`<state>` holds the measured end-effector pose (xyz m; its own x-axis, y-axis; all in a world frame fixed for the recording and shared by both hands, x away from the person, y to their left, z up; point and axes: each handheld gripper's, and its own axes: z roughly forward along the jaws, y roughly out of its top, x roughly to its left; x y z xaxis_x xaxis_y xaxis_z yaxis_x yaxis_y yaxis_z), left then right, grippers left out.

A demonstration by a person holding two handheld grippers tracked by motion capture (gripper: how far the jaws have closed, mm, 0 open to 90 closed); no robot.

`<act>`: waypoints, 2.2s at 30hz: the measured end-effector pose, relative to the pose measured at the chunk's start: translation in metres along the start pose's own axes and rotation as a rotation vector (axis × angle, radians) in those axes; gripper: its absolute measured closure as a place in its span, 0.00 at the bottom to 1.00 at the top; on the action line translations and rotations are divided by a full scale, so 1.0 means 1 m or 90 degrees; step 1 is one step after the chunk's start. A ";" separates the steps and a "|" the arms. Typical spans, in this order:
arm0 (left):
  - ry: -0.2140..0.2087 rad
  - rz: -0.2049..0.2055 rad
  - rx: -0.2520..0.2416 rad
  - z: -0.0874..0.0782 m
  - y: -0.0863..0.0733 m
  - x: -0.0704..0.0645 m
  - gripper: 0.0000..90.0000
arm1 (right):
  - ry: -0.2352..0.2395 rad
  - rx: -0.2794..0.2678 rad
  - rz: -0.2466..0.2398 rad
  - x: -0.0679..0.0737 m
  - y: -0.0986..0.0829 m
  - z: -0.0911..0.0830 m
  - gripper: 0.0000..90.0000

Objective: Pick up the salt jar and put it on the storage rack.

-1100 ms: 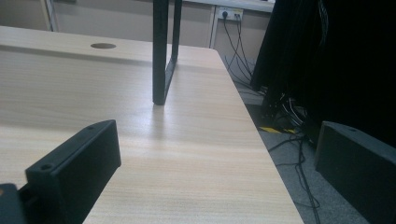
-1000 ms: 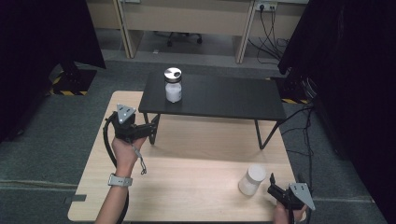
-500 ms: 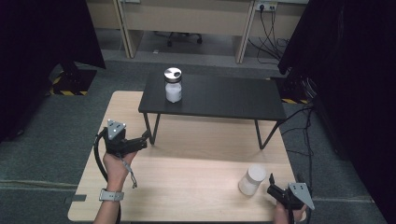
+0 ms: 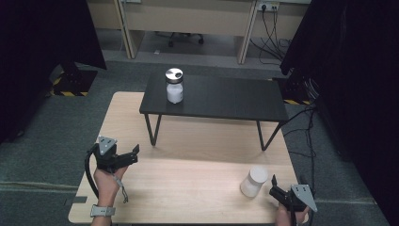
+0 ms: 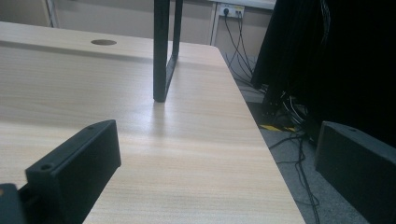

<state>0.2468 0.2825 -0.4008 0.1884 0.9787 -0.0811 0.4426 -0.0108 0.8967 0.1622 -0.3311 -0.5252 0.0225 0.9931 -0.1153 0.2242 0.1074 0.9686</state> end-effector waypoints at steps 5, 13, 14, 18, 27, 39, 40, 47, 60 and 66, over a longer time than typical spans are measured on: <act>0.008 -0.017 0.025 0.001 -0.015 0.006 0.00 | 0.001 0.003 -0.003 0.000 0.001 0.000 0.01; 0.013 -0.034 0.045 0.002 -0.031 0.011 0.00 | 0.000 0.005 -0.005 0.001 0.001 0.000 0.01; 0.012 -0.035 0.047 0.003 -0.033 0.012 0.00 | 0.000 0.005 -0.005 0.001 0.001 0.000 0.01; 0.009 -0.043 0.055 0.005 -0.038 0.014 0.00 | 0.000 0.005 -0.006 0.001 0.001 0.001 0.01; 0.010 -0.055 0.061 0.006 -0.052 0.020 0.00 | -0.001 0.008 -0.011 0.002 0.002 0.001 0.01; 0.016 -0.060 0.073 0.007 -0.065 0.023 0.00 | -0.002 0.012 -0.013 0.002 0.003 0.001 0.01; 0.017 -0.058 0.073 0.007 -0.065 0.023 0.00 | -0.002 0.012 -0.013 0.002 0.003 0.002 0.01; 0.024 -0.065 0.077 0.006 -0.069 0.027 0.00 | -0.003 0.011 -0.014 0.003 0.003 0.001 0.01; 0.029 -0.066 0.082 0.007 -0.074 0.027 0.00 | -0.004 0.010 -0.017 0.003 0.002 0.001 0.01; 0.041 -0.054 0.079 0.007 -0.076 0.022 0.00 | -0.006 0.008 -0.021 0.004 0.002 0.001 0.01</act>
<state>0.2238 0.3033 -0.4741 0.0910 0.9883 -0.1222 0.5596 0.0507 0.8272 0.1640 -0.3270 -0.5243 0.0235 0.9887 -0.1484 0.2366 0.1387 0.9617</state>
